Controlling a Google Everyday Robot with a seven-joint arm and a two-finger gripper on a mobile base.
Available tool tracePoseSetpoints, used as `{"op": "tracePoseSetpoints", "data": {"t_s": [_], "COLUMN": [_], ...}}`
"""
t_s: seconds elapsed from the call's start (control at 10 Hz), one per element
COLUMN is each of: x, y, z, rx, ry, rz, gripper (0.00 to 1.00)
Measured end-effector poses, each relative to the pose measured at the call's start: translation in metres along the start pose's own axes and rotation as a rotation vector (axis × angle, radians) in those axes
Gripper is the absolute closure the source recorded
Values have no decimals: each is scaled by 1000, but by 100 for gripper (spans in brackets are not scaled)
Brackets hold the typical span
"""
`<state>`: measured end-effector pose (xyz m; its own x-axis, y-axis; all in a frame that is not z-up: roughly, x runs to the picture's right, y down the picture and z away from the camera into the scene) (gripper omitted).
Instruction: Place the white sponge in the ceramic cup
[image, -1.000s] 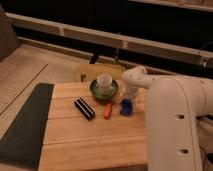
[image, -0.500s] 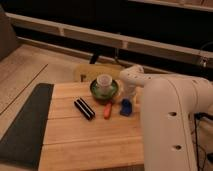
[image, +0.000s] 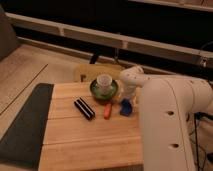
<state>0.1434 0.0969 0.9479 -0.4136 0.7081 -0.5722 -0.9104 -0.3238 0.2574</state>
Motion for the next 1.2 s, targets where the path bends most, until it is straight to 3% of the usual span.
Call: {"op": "tracePoseSetpoints", "data": {"t_s": [0.3, 0.6, 0.9, 1.2], "x": [-5, -16, -18, -20], "y": [2, 14, 37, 49], "z": [-6, -41, -125, -189], "rx": [-6, -6, -44, -43], "ry": [-13, -89, -223, -346], "rz": [0, -27, -87, -142], "gripper": [84, 86, 86, 86]}}
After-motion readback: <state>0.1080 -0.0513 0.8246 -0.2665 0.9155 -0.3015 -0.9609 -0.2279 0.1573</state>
